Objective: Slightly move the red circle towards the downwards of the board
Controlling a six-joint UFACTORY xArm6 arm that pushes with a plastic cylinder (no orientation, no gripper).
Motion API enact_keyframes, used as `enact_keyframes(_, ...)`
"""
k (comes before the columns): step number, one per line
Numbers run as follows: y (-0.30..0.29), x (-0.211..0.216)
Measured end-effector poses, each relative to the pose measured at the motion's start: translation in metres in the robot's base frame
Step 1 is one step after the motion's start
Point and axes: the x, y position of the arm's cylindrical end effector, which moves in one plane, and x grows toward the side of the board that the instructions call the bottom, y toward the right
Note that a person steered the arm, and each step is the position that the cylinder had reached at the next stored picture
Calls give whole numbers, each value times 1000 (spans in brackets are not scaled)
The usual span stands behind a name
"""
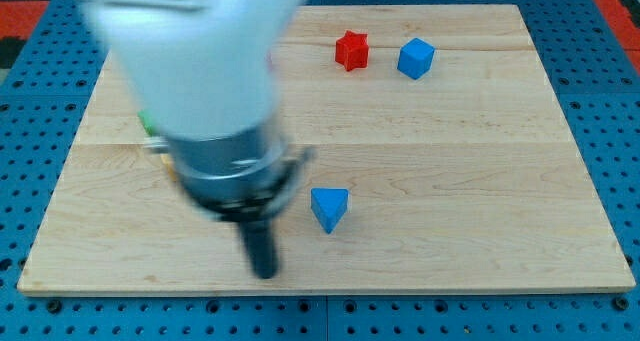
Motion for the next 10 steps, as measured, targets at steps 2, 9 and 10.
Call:
enact_keyframes(2, 117, -41)
enact_keyframes(9, -66, -332)
enact_keyframes(10, -93, -348)
